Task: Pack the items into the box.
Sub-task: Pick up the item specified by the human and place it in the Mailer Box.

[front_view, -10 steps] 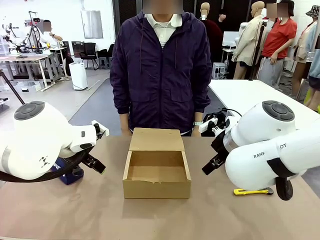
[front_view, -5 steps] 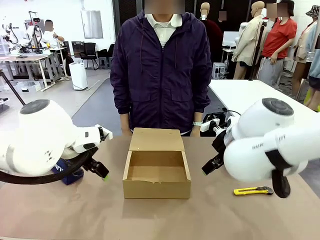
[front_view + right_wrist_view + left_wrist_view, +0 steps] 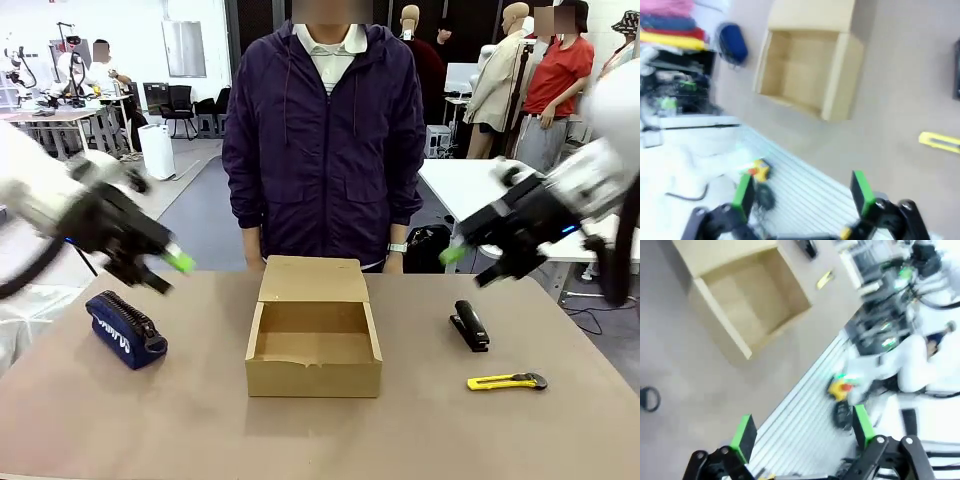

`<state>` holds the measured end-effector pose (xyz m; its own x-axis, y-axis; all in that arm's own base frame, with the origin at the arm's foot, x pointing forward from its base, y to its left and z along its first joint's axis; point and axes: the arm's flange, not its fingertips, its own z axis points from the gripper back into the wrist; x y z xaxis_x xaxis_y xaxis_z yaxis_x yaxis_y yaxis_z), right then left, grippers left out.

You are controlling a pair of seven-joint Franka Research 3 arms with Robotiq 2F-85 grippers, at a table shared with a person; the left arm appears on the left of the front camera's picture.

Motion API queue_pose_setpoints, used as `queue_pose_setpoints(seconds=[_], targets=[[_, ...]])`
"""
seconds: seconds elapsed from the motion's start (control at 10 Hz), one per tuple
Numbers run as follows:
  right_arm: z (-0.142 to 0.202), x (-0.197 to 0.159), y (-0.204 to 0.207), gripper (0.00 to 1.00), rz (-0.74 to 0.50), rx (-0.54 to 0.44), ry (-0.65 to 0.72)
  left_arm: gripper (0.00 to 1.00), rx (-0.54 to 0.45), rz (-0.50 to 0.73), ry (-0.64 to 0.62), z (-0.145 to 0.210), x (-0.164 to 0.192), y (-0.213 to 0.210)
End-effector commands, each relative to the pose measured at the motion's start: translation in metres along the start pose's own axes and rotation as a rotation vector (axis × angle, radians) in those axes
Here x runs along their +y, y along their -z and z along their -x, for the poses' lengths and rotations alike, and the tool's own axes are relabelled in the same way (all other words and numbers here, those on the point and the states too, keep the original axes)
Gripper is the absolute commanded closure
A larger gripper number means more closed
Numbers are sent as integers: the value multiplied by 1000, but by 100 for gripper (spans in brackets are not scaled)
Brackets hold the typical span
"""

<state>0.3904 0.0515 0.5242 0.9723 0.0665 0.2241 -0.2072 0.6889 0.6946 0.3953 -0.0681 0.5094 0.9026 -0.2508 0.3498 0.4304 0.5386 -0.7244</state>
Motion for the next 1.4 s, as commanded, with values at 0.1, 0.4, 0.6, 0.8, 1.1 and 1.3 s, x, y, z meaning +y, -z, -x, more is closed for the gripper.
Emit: queue_pose_setpoints(seconds=[0.1,0.4,0.6,0.8,1.1,1.3], targets=[[44,-72,-101,0,-217,-314,331,0,-412,124,-320,37,91,-123],[109,-150,-145,0,-281,-581,585,0,-743,172,-605,110,166,-189],[107,-148,-164,0,-263,-496,537,0,-514,115,-472,91,137,-187],[107,-148,-164,0,-263,-496,537,0,-514,115,-472,91,137,-187],[107,-148,-164,0,-263,-496,537,0,-514,115,-472,91,137,-187],[107,-148,-164,0,-263,-496,537,0,-514,115,-472,91,137,-187]])
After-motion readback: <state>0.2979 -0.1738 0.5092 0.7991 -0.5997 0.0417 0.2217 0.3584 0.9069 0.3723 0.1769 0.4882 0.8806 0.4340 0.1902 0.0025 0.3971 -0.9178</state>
